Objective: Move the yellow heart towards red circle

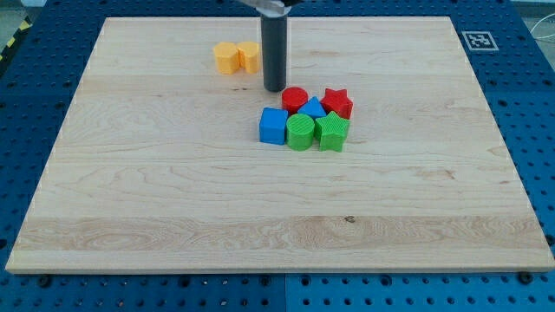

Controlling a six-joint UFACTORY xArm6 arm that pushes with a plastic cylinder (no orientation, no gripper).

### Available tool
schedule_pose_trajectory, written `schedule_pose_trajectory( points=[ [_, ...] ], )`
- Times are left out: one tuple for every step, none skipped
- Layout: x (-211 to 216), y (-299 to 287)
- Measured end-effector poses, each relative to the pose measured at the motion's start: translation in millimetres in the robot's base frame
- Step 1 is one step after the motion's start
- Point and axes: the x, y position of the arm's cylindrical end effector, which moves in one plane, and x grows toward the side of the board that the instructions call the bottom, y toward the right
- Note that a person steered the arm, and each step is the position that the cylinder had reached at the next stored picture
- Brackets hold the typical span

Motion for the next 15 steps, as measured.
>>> schedule_pose_trajectory(
  points=[
    [-47,0],
    [-85,-21],
    [-84,-74],
    [-61,-58],
    [-47,-23],
    [-28,-10],
    [-30,-23],
    [-32,-56],
    [-26,-52],
    [-13,-21],
    [2,5],
    [3,9],
    [-9,9],
    [-26,12],
    [-14,27]
  ],
)
